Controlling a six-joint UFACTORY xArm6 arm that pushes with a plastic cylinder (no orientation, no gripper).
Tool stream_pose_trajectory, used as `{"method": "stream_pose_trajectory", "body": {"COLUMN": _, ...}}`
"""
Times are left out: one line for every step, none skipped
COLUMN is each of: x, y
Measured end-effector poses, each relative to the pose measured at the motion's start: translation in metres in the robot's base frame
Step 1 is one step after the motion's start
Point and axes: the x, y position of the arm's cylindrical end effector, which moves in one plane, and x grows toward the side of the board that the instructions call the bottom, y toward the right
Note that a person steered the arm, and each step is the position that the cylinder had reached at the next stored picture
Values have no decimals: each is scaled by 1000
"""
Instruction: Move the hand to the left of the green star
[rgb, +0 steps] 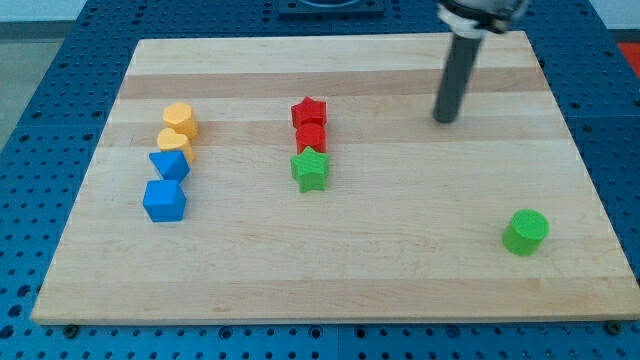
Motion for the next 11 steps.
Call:
{"method": "stream_pose_trajectory", "body": {"x": -7, "y": -42}}
{"method": "stream_pose_trajectory", "body": {"x": 40, "y": -43}}
{"method": "stream_pose_trajectory", "body": {"x": 85, "y": -50}}
{"method": "stream_pose_trajectory", "body": {"x": 128, "y": -77}}
{"method": "stream_pose_trajectory", "body": {"x": 150, "y": -140}}
{"method": "stream_pose_trajectory", "body": {"x": 155, "y": -190}}
{"method": "stream_pose_trajectory", "body": {"x": 146, "y": -226}}
{"method": "stream_pose_trajectory", "body": {"x": 110, "y": -234}}
{"method": "stream_pose_trajectory", "body": {"x": 111, "y": -233}}
{"method": "stream_pose_trajectory", "body": {"x": 106, "y": -194}}
{"method": "stream_pose_trajectory", "body": {"x": 105, "y": -172}}
